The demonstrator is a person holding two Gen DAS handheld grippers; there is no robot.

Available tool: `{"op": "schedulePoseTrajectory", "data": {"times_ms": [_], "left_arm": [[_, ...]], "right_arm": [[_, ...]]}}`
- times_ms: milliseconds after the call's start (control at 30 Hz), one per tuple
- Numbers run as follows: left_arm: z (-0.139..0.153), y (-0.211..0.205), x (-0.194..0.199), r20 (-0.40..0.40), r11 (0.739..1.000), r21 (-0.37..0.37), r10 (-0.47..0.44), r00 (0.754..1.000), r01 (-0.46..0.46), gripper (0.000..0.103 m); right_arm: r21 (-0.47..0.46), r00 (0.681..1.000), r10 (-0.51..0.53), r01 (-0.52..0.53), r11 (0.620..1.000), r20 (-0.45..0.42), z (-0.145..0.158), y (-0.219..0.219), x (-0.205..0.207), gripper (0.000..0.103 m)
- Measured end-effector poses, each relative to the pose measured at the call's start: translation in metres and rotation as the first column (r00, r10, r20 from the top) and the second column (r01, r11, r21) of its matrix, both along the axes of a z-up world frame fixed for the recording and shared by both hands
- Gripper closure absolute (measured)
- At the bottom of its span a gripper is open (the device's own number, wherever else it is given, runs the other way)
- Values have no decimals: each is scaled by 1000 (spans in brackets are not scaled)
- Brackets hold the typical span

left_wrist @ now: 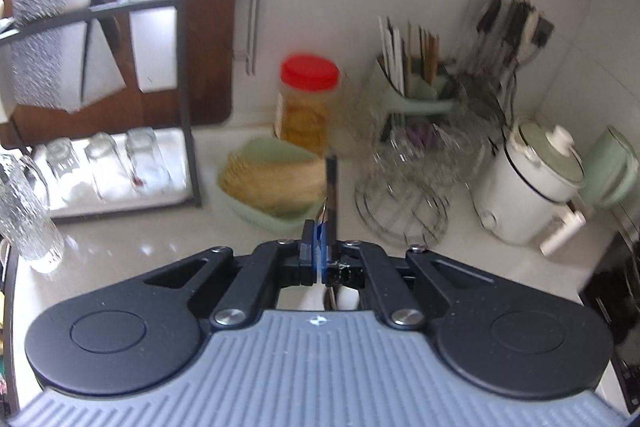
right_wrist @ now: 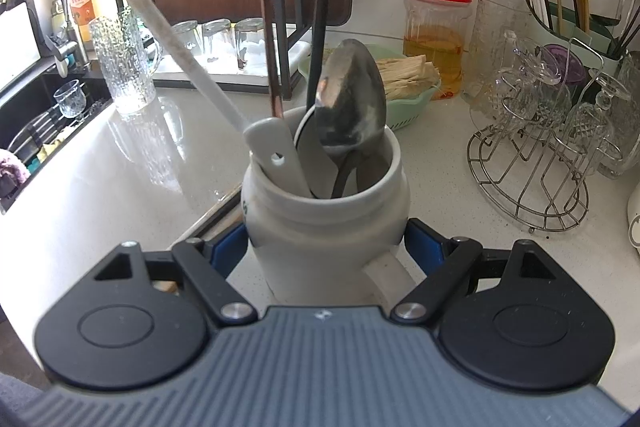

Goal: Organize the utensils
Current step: 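Lower the copper spoon into the mug and open the left tool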

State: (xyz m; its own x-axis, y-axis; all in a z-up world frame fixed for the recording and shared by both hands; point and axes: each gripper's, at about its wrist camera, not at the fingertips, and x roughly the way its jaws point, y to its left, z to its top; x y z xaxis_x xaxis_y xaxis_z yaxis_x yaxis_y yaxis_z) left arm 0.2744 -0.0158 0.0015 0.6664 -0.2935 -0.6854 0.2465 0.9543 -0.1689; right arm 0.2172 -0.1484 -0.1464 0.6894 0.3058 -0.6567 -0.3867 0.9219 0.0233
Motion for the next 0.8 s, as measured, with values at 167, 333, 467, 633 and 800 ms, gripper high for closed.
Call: {"op": "schedulePoseTrajectory", "data": {"times_ms": [167,333,467,633,800], "left_arm": [[5,-8,7,-108,997,22,-70,992,73,101],[5,-19,17,-202,990,41,-124,972,135,101],[3,-28,26,-254,984,53,-154,955,173,101],[-7,-35,35,-330,981,42,-166,929,190,103],[-17,-39,40,-377,982,23,-165,911,187,103]], "right_arm": [[5,1000,-5,5,1000,3,0,0,-1,15],[8,1000,-10,10,1000,6,-1,1,-1,16],[9,1000,-10,10,1000,7,-1,0,-1,15],[10,1000,-11,11,1000,7,-1,0,-1,15],[7,1000,-9,8,1000,9,-1,1,-1,15]]}}
